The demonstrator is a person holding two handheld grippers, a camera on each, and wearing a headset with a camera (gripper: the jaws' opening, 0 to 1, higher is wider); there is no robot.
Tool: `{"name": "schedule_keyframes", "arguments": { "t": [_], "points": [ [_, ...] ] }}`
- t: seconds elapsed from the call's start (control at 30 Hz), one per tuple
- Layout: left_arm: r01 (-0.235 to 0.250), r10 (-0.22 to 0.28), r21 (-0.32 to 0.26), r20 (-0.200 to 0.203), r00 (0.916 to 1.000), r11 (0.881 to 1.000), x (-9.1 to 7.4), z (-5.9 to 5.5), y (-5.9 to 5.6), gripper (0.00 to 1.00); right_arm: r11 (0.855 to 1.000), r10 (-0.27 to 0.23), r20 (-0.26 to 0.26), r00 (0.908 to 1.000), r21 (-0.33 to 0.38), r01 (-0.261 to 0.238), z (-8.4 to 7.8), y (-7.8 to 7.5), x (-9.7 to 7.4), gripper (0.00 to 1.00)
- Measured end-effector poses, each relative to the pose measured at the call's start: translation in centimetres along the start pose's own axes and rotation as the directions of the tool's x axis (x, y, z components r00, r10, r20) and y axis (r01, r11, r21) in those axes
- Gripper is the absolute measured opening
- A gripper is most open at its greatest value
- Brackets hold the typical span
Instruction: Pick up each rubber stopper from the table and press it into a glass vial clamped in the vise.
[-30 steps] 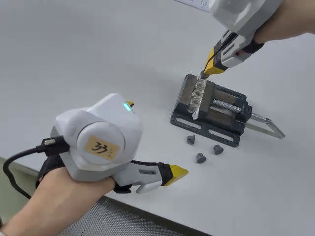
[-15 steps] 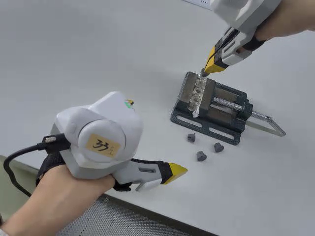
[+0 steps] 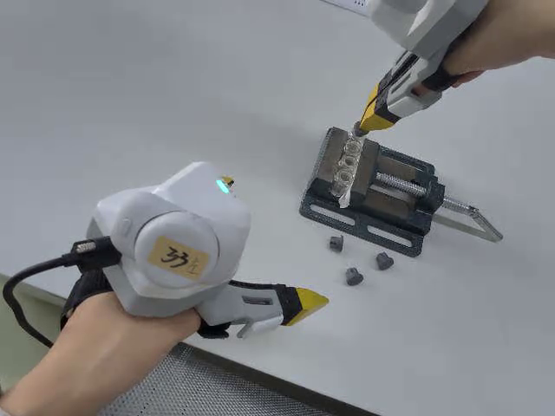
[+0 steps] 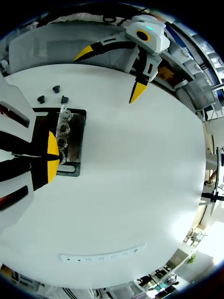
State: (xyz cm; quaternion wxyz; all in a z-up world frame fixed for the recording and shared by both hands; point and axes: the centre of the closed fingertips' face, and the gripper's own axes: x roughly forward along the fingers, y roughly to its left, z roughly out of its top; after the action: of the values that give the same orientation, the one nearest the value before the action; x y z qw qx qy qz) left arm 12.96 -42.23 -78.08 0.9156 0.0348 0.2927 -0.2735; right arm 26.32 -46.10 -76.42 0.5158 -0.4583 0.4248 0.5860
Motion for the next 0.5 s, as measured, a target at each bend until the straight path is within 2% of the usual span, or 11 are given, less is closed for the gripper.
{"name": "schedule_keyframes", "arguments": {
  "t": [0.03,0.13,0.23,0.5],
  "points": [
    [0.002,-0.002,0.001,0.000,1.0000,1.000,0.0,0.0,0.0,0.97,1.000,-0.009,-0.003,1.0000,0.025,0.009,0.1,0.1,0.0,0.00],
    [0.003,-0.003,-0.001,0.000,1.0000,1.000,0.1,0.0,-0.1,0.97,1.000,-0.019,-0.009,0.9998,0.006,0.019,0.0,0.0,0.1,0.00],
    [0.005,-0.005,0.000,-0.003,1.0000,1.000,0.1,-0.1,-0.1,0.97,1.000,-0.018,-0.014,0.9998,0.012,0.018,-0.1,0.1,0.0,0.00],
    [0.005,-0.005,-0.001,-0.003,1.0000,1.000,0.1,-0.2,-0.1,0.97,0.999,-0.010,-0.021,0.9997,0.038,0.011,0.2,-0.8,0.5,0.00]
  ]
}}
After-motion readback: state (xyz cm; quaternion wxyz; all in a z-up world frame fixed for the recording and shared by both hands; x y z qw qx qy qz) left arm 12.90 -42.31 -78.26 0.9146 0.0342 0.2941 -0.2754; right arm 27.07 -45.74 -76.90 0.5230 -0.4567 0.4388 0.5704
